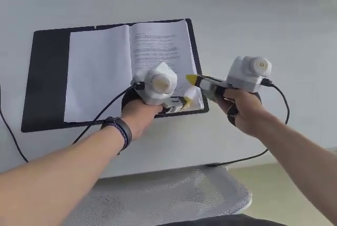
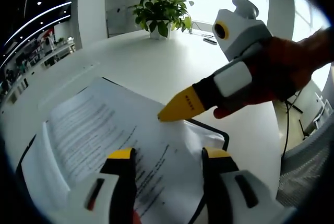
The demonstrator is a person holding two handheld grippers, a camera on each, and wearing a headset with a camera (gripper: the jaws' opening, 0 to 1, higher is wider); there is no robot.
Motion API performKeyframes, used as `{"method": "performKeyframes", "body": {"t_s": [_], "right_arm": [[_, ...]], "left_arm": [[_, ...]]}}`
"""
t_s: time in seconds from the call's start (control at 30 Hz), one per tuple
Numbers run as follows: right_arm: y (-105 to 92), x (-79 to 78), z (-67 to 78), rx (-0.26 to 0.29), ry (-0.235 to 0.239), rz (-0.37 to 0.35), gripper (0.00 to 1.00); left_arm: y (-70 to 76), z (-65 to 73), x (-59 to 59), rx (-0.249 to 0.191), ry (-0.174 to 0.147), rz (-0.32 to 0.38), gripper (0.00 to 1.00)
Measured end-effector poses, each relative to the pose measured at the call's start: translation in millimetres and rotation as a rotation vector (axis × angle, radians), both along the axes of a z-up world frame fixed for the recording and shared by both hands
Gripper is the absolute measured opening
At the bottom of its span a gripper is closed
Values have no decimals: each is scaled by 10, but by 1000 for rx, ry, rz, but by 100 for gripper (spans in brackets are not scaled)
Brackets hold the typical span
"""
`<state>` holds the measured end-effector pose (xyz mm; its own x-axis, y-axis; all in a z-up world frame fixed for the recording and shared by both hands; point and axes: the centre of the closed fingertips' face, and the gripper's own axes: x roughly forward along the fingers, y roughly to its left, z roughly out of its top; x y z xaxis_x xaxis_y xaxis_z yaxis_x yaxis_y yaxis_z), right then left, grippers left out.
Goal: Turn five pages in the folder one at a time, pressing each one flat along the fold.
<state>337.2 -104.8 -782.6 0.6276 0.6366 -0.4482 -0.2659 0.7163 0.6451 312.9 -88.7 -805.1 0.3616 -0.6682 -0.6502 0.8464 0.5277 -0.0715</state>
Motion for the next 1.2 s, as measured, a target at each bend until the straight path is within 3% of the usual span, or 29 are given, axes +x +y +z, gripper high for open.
{"method": "performKeyframes", "body": {"t_s": [0.13, 0.4, 0.63, 0.83, 1.2], "right_arm": [[10, 3, 34, 3, -9, 7, 1], [25, 4, 88, 4, -16, 7, 0], [54, 2, 154, 1, -29, 18, 0], [102, -14, 243, -5, -42, 21, 0], [249, -30, 452, 3, -68, 20, 0]], "left_arm": [[-16, 23, -14, -23, 35, 3, 55], [27, 145, -69, -51, 53, -3, 66], [107, 331, -34, -81, 28, 1, 69], [270, 488, -18, -87, 1, 3, 71], [591, 646, -39, -96, -26, 21, 71]]}}
